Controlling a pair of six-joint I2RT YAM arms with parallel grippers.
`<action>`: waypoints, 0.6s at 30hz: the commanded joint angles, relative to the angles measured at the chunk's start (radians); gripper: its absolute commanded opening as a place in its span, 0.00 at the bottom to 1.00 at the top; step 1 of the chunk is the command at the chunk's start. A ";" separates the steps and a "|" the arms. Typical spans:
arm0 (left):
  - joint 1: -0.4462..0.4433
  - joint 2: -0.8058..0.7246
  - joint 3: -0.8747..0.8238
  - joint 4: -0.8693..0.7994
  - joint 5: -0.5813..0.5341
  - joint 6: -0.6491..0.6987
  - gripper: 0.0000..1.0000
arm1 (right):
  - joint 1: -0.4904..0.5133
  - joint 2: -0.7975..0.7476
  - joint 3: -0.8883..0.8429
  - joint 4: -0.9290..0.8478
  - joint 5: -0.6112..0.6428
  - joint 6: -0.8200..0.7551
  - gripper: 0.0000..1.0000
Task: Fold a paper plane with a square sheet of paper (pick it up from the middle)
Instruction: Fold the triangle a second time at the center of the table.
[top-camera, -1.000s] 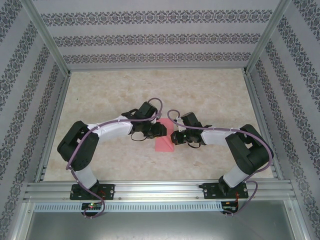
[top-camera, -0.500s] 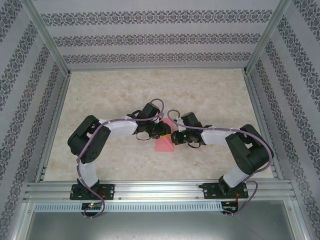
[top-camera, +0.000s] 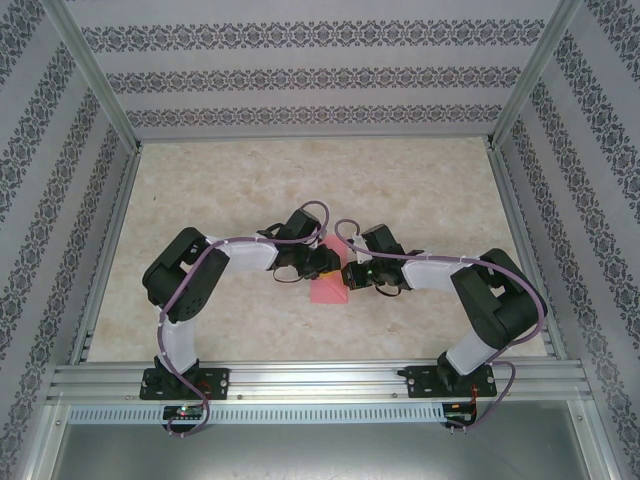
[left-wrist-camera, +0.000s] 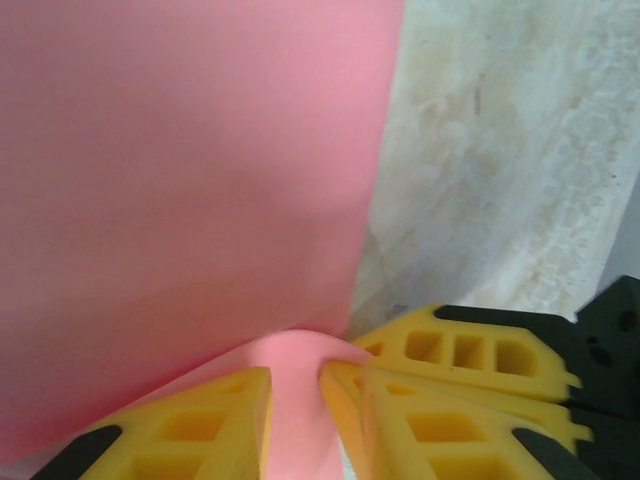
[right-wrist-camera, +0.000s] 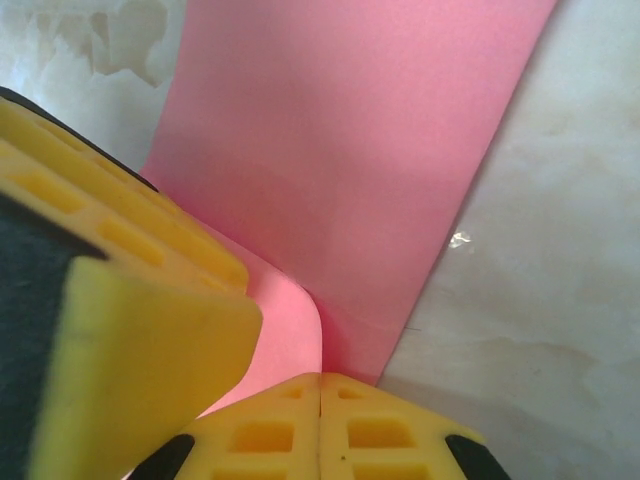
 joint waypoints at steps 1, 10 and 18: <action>0.007 0.025 -0.028 0.012 -0.027 0.020 0.30 | 0.010 0.026 -0.010 -0.011 0.035 -0.022 0.07; 0.006 0.063 -0.064 0.037 -0.030 0.017 0.29 | 0.009 -0.014 0.002 0.002 0.024 0.030 0.19; 0.007 0.063 -0.059 0.012 -0.038 0.043 0.28 | -0.001 -0.186 -0.003 -0.092 0.095 0.128 0.29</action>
